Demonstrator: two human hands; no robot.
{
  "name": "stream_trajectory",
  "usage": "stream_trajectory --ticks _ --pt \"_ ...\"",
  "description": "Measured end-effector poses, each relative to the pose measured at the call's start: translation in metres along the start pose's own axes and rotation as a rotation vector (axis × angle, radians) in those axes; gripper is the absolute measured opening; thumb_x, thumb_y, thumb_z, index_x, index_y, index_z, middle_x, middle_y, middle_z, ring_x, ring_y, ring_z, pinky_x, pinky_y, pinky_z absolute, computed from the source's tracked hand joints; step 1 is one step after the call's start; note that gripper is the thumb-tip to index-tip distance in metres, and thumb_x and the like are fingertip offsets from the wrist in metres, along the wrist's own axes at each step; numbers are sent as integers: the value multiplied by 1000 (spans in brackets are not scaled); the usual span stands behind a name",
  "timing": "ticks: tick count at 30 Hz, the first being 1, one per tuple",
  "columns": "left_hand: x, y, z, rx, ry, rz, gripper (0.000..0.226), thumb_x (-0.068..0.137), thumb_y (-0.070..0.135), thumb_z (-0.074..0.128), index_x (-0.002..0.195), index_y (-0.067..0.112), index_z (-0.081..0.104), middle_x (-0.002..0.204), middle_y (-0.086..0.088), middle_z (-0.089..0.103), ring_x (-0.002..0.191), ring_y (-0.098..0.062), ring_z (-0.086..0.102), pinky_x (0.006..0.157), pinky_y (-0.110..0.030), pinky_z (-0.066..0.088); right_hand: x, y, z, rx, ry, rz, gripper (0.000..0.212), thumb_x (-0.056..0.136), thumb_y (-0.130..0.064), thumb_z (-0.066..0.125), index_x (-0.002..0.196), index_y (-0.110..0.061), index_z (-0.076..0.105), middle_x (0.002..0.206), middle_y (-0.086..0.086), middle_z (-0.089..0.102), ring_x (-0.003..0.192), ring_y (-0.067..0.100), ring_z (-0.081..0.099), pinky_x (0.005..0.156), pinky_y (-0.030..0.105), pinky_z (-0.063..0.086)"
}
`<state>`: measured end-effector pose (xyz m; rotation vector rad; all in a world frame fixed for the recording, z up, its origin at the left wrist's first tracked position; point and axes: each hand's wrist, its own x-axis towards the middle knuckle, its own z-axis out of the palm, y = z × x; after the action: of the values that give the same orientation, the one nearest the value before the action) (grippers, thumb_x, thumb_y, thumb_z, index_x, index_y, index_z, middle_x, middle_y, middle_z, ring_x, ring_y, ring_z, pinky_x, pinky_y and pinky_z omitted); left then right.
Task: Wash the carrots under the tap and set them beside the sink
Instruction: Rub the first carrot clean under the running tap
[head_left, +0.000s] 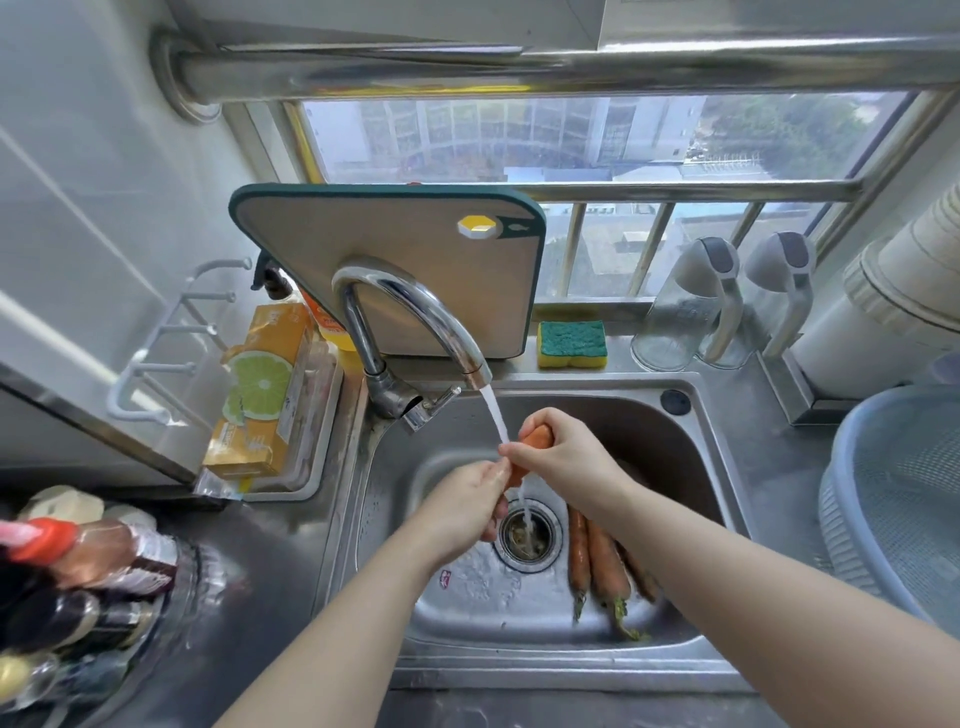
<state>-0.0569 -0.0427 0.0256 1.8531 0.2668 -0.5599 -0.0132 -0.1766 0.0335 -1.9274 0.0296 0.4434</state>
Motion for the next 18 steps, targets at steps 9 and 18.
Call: stream_trajectory --ticks 9,18 --pt "-6 -1 1 267 50 115 16 98 34 42 103 24 55 73 9 55 64 -10 51 62 -29 39 5 11 22 163 178 153 31 95 -37 52 89 -8 61 80 7 62 62 10 50 64 26 40" --pt "-11 -9 0 61 190 -11 55 91 64 28 59 24 49 55 6 46 51 -13 41 50 -27 30 -4 7 25 495 -164 48 1 92 -6 56 93 -5 56 78 15 47 46 6 37 48 19 30"
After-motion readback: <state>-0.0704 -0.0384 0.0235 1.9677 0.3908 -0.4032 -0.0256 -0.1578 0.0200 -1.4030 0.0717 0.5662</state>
